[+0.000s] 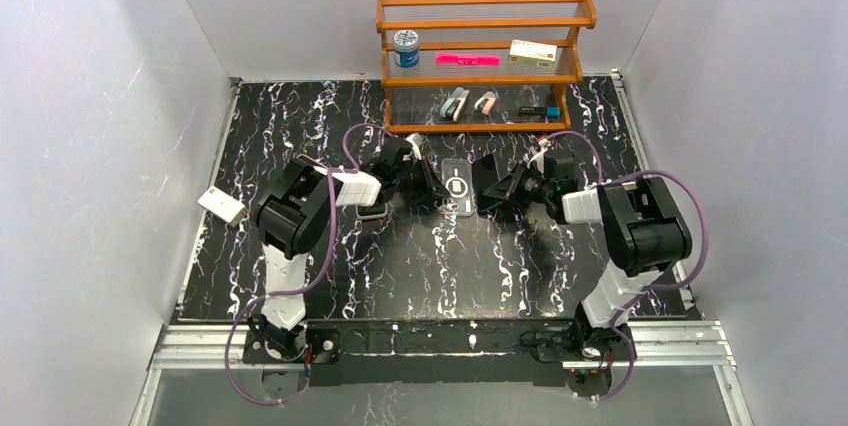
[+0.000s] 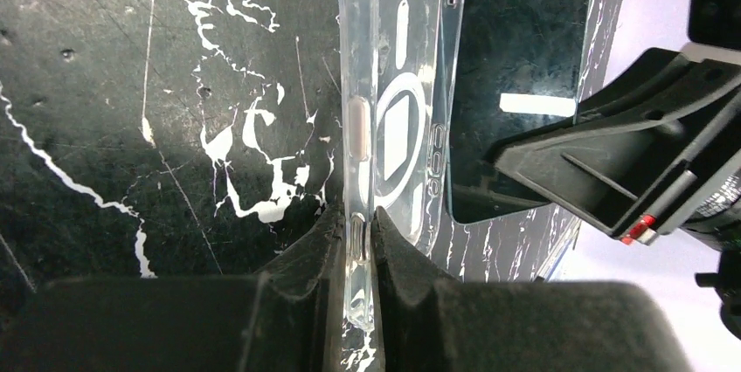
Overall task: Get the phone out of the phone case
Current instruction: Place the phone at the center of the board.
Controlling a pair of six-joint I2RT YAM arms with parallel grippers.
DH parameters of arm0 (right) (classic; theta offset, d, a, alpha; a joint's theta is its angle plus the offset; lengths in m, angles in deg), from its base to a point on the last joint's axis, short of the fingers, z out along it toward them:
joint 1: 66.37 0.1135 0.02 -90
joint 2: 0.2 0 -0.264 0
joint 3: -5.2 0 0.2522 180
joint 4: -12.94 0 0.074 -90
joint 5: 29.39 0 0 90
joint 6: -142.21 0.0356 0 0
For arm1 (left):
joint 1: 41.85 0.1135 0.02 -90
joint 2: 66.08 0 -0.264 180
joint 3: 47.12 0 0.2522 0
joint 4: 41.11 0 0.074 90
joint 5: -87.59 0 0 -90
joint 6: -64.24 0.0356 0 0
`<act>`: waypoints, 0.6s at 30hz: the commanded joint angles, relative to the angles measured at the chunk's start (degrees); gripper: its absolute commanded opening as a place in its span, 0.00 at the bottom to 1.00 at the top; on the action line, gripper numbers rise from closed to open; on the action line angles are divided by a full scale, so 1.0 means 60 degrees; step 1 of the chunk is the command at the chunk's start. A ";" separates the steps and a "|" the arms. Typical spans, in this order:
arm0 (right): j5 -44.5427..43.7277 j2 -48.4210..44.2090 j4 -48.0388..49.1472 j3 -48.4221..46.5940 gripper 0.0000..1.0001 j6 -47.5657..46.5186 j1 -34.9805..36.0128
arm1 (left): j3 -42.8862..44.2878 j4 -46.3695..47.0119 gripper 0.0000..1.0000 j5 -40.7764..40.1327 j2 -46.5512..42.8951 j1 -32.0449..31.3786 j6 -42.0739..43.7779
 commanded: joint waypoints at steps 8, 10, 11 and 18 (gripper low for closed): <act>0.0806 0.0814 0.1081 -0.0692 0.27 0.0019 -0.0094 | 0.0395 -0.1111 0.31 -0.0492 -0.0082 0.0076 0.0522; 0.0703 0.0752 0.0821 -0.0676 0.33 -0.0123 -0.0093 | 0.0397 -0.1255 0.37 -0.0610 -0.0136 0.0076 0.0645; 0.0604 0.0689 0.0643 -0.0658 0.35 -0.0224 -0.0094 | 0.0420 -0.1364 0.42 -0.0698 -0.0186 0.0076 0.0718; -0.0006 0.0240 -0.1056 -0.0834 0.57 -0.1191 -0.0094 | 0.0601 -0.2129 0.63 -0.1383 -0.0351 0.0076 0.1298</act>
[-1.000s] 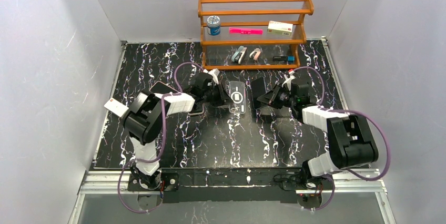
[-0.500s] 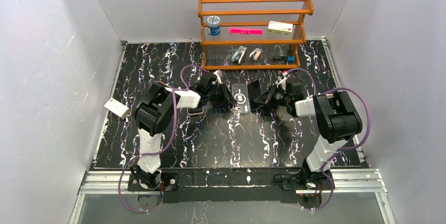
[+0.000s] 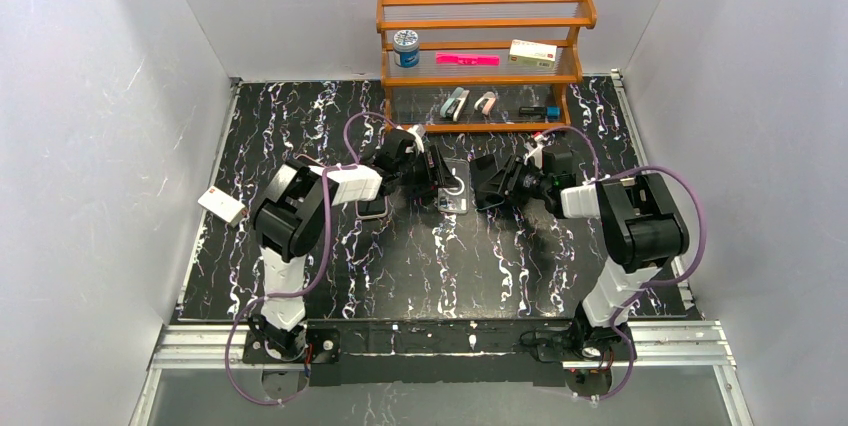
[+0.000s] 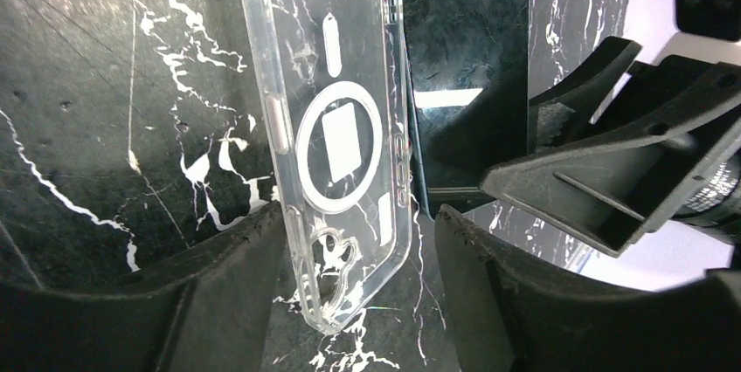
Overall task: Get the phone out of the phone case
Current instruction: Place the phone at the center of the board.
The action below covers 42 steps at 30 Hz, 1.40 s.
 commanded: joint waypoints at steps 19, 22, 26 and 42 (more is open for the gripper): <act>-0.1799 -0.0991 -0.3932 -0.1217 0.88 -0.2493 0.0723 | -0.0361 -0.0860 0.77 -0.0659 -0.0155 -0.0161 0.0371; -0.1764 -0.1132 -0.4022 -0.1223 0.88 -0.2529 0.0835 | -0.0429 -0.0654 0.78 -0.0537 -0.0127 -0.0245 0.0271; -0.1861 -0.1183 -0.4409 -0.1325 0.91 -0.2725 0.0897 | -0.0453 -0.0624 0.78 -0.0559 -0.0208 -0.0309 0.0235; -0.3458 -0.3941 -0.5103 -0.0303 0.99 -0.2955 0.0915 | -0.0364 -0.4287 0.98 -0.4861 -0.3082 0.0150 0.1972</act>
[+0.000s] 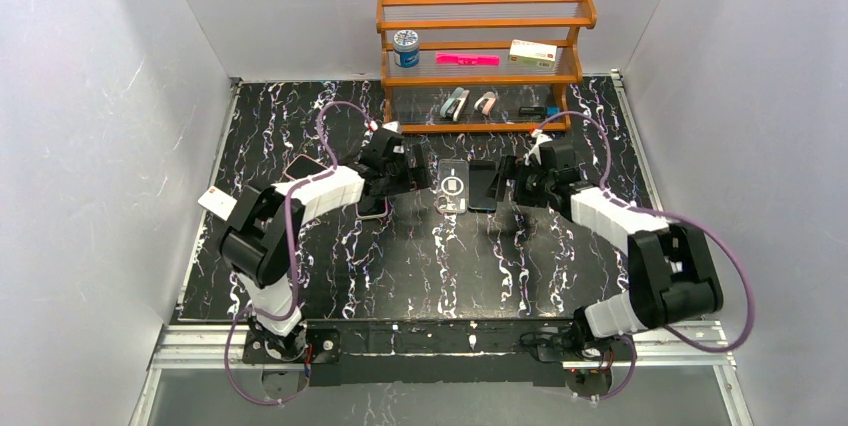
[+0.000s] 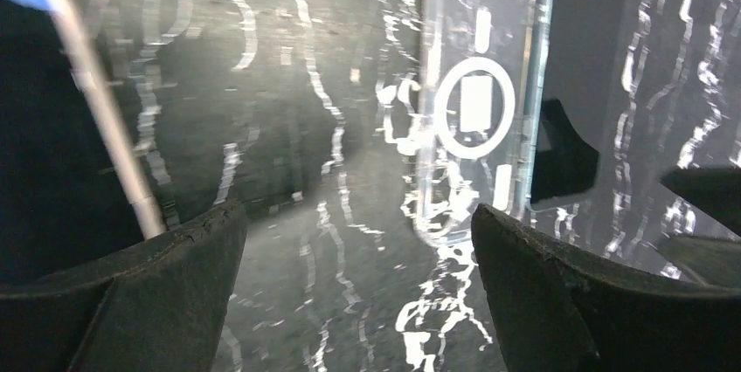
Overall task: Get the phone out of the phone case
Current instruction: Pick up the phone at the center of the board.
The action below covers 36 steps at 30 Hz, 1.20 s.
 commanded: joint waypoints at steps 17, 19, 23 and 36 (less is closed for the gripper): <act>-0.1075 -0.4813 0.1900 0.2704 0.99 -0.0554 0.0025 | 0.0858 -0.3267 0.98 -0.3899 -0.0706 0.0885 0.1441; -0.1095 -0.5024 0.2011 0.2893 0.99 -0.0619 0.0022 | 0.1033 -0.3306 0.98 -0.3955 -0.0473 0.0899 0.1515; -0.1030 -0.5334 0.2113 0.3153 0.99 -0.0752 0.0031 | 0.1330 -0.3475 0.98 -0.3887 0.0006 0.0921 0.1587; -0.1008 -0.5676 0.2227 0.3467 0.99 -0.0791 0.0025 | 0.1328 -0.3504 0.98 -0.3733 0.0952 0.1192 0.1453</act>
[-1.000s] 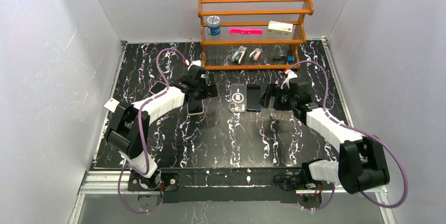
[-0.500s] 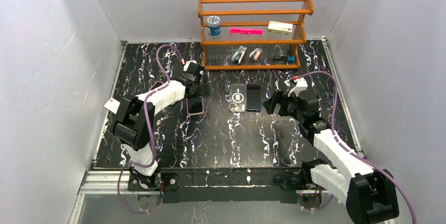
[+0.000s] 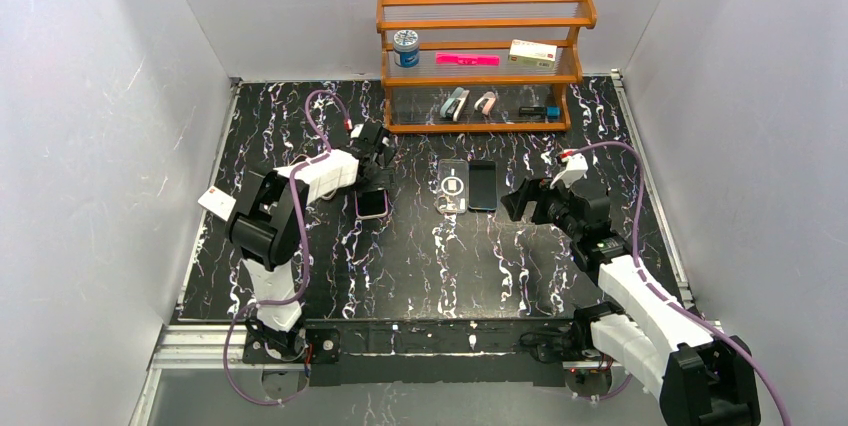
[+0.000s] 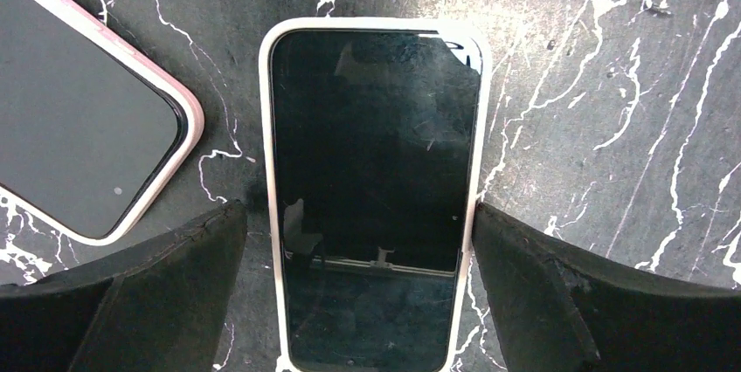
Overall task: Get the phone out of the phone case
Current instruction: Pick up the phone at the center of the board.
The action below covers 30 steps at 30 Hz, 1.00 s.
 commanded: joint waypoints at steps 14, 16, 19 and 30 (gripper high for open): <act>0.1310 0.0187 0.0820 0.0095 0.98 0.0903 0.0540 | -0.0706 0.0022 0.56 0.1052 -0.0459 0.0085 -0.0436; 0.1188 0.0313 0.0935 0.0058 0.98 0.1117 0.0986 | -0.0874 0.0111 0.49 0.1229 -0.0818 0.0085 -0.0551; 0.0949 0.0623 0.1272 0.0041 0.98 0.1581 0.1694 | -0.1122 0.0337 0.39 0.1658 -0.1356 0.0085 -0.0781; -0.0056 0.2177 0.3054 -0.0431 0.93 0.3330 0.4182 | -0.2706 0.1931 0.12 0.3357 -0.3508 0.0004 -0.2214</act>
